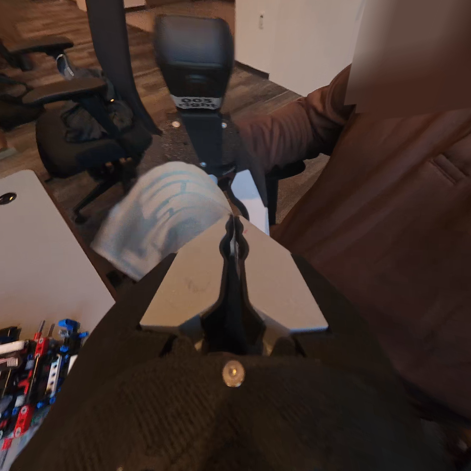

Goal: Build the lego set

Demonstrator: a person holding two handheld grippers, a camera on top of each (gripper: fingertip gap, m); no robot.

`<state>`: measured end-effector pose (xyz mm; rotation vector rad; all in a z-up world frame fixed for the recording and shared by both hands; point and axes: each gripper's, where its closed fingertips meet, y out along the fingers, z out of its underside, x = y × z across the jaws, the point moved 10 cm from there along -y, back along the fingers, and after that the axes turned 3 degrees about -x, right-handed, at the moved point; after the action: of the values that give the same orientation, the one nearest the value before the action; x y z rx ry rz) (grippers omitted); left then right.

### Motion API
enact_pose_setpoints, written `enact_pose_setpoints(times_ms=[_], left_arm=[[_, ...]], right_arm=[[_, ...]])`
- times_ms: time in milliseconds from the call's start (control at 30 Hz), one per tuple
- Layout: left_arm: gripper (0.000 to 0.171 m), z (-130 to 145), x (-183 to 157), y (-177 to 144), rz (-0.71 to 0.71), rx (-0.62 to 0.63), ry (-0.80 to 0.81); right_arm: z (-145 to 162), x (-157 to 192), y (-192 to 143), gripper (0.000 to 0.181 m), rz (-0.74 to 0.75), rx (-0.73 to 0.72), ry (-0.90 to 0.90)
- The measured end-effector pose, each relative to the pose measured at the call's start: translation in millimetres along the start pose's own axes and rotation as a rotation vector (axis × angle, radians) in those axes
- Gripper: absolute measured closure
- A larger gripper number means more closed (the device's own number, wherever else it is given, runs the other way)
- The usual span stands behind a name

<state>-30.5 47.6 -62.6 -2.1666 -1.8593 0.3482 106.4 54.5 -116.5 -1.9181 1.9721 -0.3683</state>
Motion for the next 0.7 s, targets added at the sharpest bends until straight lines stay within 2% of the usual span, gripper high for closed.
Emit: enact_pose_setpoints(times_ms=[33, 67, 100, 233, 333, 467, 533, 600, 700], left_arm=[[0.171, 1.1, -0.4, -1.9, -0.023, 0.009, -0.019], [0.171, 2.9, -0.6, -5.0, -0.049, 0.020, -0.037], [0.171, 5.3, -0.5, -9.1, -0.089, 0.028, -0.052], [0.171, 20.9, -1.8, -28.3, -0.207, 0.024, -0.163], [0.155, 24.4, -7.0, -42.8, -0.281, 0.028, -0.190], [0.128, -0.4, -24.5, -51.3, -0.365, 0.066, -0.021], [0.120, -11.0, -32.7, -40.9, -0.377, 0.152, 0.112], [0.114, -10.2, -35.0, -25.1, -0.344, 0.264, 0.193], [0.110, 6.7, -26.7, -8.3, -0.198, 0.437, 0.115]], right_arm=[[2.7, 3.8, 2.4, 0.111, -0.033, 0.018, -0.022], [5.9, 7.1, 3.1, 0.139, -0.069, 0.040, -0.040], [8.6, 8.8, 2.6, 0.148, -0.094, 0.061, -0.042], [11.9, 4.2, -4.9, 0.158, -0.141, 0.089, 0.034], [15.1, -2.9, -8.3, 0.179, -0.231, 0.114, 0.113], [21.0, -9.4, -4.0, 0.180, -0.418, 0.142, 0.257], [23.7, -11.0, 2.1, 0.180, -0.508, 0.173, 0.317], [25.7, -9.9, 9.0, 0.180, -0.578, 0.204, 0.336], [26.7, -6.3, 17.1, 0.180, -0.643, 0.238, 0.338]])
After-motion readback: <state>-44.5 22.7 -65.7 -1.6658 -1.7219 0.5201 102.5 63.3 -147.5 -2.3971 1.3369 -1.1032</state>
